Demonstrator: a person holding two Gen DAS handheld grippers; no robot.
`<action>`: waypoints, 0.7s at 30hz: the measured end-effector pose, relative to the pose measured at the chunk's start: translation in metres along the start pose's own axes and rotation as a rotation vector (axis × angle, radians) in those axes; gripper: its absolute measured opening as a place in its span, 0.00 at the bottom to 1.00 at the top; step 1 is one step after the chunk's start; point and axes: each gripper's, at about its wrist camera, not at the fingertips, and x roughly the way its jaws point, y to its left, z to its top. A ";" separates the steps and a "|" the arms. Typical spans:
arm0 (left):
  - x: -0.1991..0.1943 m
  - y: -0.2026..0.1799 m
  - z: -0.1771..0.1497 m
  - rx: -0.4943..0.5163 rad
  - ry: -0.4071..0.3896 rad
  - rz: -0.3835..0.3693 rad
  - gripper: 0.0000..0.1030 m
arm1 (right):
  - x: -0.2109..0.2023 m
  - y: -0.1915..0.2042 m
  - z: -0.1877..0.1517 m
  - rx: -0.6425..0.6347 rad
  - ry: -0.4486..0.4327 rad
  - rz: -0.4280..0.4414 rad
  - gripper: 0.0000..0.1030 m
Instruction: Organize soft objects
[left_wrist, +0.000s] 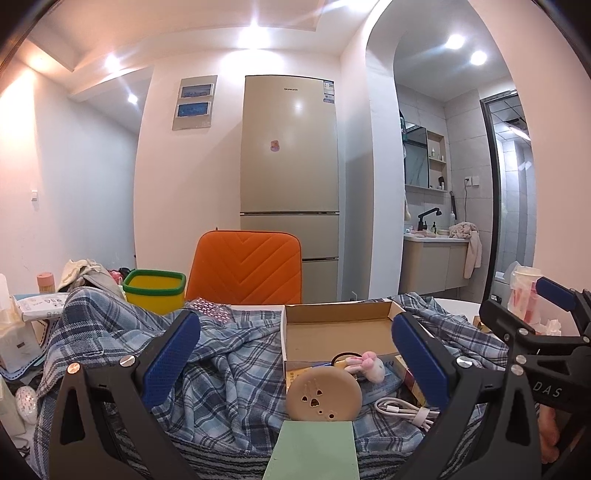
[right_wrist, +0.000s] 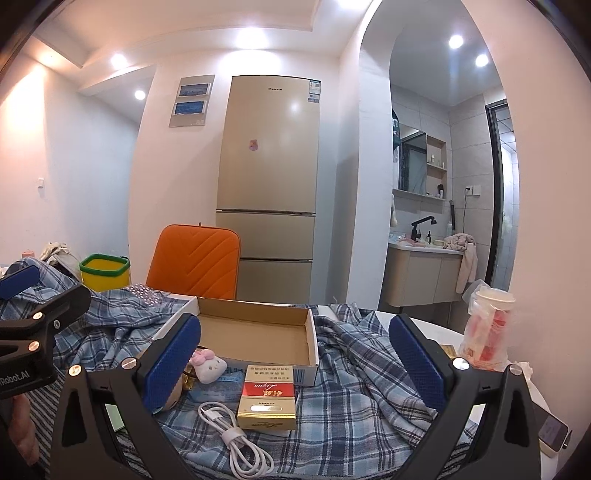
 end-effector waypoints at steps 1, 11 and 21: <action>0.000 -0.001 0.000 0.003 0.000 0.000 1.00 | 0.000 0.001 0.002 -0.002 -0.002 0.005 1.00; -0.004 -0.002 0.001 0.015 -0.015 0.010 1.00 | -0.003 0.004 0.003 -0.021 -0.012 0.006 1.00; -0.001 -0.002 0.001 0.013 -0.002 0.015 1.00 | -0.002 0.003 0.004 -0.020 -0.007 0.003 1.00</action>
